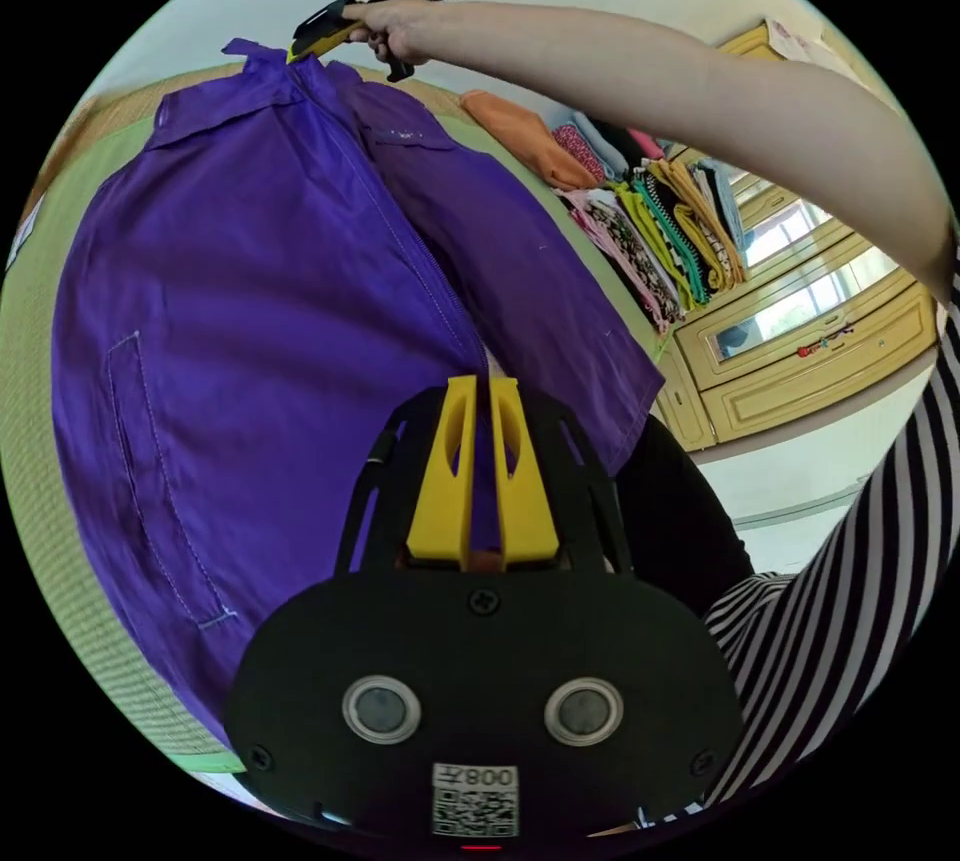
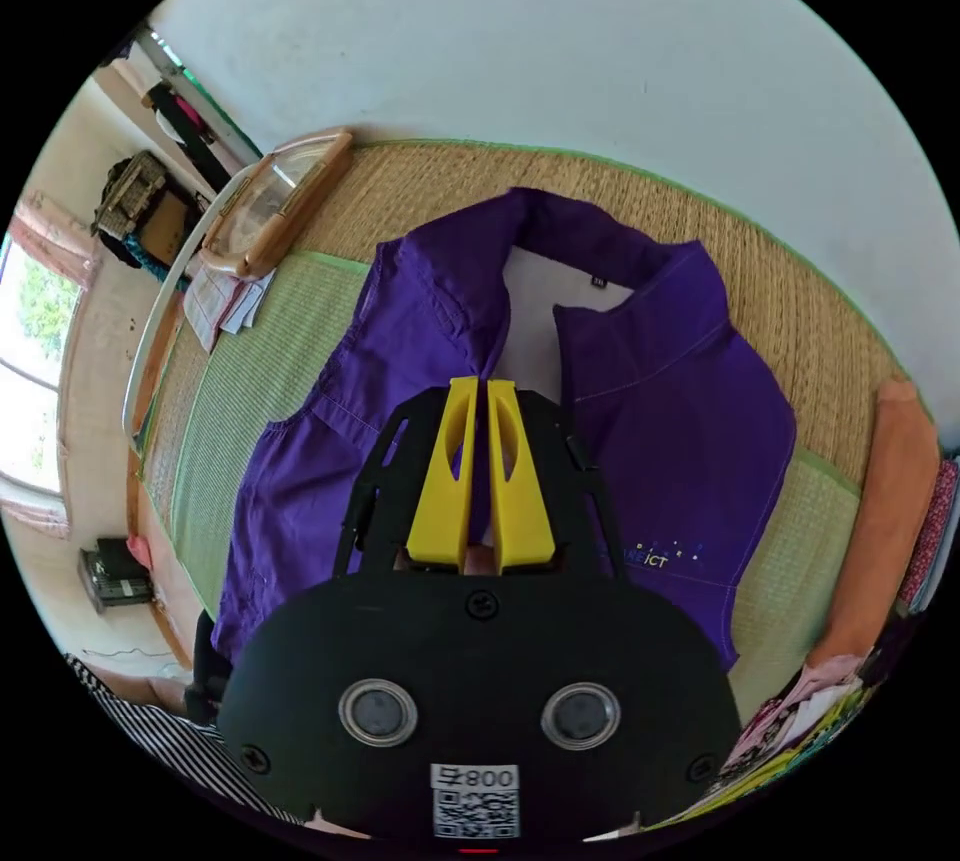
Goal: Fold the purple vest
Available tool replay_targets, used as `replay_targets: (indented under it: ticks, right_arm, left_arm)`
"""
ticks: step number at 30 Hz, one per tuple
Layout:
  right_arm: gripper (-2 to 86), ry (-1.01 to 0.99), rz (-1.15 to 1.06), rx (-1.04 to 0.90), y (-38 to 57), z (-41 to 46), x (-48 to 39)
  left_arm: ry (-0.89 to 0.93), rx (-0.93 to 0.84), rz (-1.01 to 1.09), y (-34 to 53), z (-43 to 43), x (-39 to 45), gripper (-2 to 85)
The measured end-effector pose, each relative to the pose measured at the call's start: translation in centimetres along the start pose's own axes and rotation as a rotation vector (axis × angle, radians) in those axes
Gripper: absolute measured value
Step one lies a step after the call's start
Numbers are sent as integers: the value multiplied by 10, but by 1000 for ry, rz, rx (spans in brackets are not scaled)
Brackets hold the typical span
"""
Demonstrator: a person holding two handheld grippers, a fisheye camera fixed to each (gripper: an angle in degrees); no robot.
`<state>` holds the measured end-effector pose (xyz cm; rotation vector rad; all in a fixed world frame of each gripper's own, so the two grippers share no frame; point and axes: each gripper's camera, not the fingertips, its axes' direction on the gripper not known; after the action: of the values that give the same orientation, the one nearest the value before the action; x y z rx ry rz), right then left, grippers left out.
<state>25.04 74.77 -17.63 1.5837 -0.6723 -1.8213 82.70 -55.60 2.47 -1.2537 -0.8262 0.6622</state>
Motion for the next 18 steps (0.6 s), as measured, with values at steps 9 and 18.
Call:
replay_targets:
  ticks: [9, 18]
  right_arm:
    - [48, -98, 123, 1, 13, 35, 45]
    - [61, 24, 36, 169, 29, -1, 8]
  left_arm:
    - [20, -35, -12, -2, 7, -2, 43]
    - [30, -29, -17, -4, 1, 2, 47]
